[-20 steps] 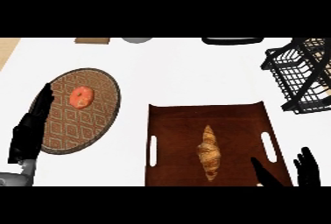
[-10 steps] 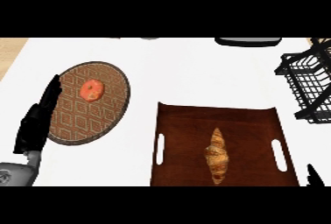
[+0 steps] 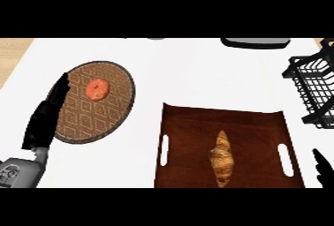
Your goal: Pick the croissant from the tray and place it in the tiered basket
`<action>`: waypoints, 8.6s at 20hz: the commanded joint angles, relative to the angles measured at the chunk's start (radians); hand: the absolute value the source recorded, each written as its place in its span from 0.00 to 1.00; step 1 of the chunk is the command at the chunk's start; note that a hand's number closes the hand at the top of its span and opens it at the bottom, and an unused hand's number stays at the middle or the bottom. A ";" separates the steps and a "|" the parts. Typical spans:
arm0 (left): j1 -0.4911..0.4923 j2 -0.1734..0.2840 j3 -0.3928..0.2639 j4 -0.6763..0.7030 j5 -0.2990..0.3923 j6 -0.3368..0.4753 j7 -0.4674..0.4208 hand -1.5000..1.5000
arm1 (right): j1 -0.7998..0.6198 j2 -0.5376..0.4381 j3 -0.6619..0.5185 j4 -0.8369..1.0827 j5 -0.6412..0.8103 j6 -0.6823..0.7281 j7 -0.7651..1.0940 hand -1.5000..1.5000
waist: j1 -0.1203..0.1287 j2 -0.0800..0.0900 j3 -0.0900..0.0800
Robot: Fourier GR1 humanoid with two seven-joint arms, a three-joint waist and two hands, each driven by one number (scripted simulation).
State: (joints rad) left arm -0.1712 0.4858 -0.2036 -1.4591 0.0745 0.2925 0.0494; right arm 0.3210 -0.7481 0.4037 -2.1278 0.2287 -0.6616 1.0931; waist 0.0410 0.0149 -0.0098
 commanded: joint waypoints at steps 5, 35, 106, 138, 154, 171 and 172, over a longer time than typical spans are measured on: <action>-0.044 -0.005 0.006 0.027 -0.009 -0.017 0.024 0.50 | -0.215 0.064 0.048 0.026 0.055 0.123 0.392 0.00 | -0.001 -0.002 0.003; -0.015 -0.028 0.047 0.024 -0.033 -0.023 0.019 0.50 | -0.334 0.557 0.071 0.363 0.454 0.414 0.395 0.00 | -0.041 -0.017 0.005; -0.113 -0.102 0.037 0.019 -0.110 -0.129 0.031 0.50 | -1.472 0.186 -0.757 1.403 1.395 0.439 0.350 1.00 | 0.125 0.036 0.007; -0.001 -0.107 0.116 0.028 -0.111 -0.098 0.002 0.50 | -1.542 0.088 -0.980 1.787 1.558 0.511 0.217 1.00 | -0.002 -0.003 0.011; 0.003 -0.131 0.114 -0.015 -0.127 -0.089 0.045 0.50 | -1.371 0.211 -1.151 1.584 1.472 0.148 0.190 0.00 | -0.005 -0.007 0.012; 0.042 -0.108 0.154 0.017 -0.132 -0.100 0.024 0.50 | -1.394 0.391 -1.191 1.100 1.675 0.238 0.332 0.00 | -0.065 -0.039 0.007; 0.032 -0.109 0.166 0.039 -0.115 -0.112 0.019 0.50 | -1.393 0.427 -1.187 1.048 1.681 0.278 0.320 0.00 | -0.079 -0.041 0.006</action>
State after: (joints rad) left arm -0.1449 0.3678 -0.0590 -1.4332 -0.0584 0.1927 0.0658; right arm -1.0570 -0.3886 -0.7742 -0.9368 1.8927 -0.4380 1.2162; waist -0.0109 -0.0159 -0.0025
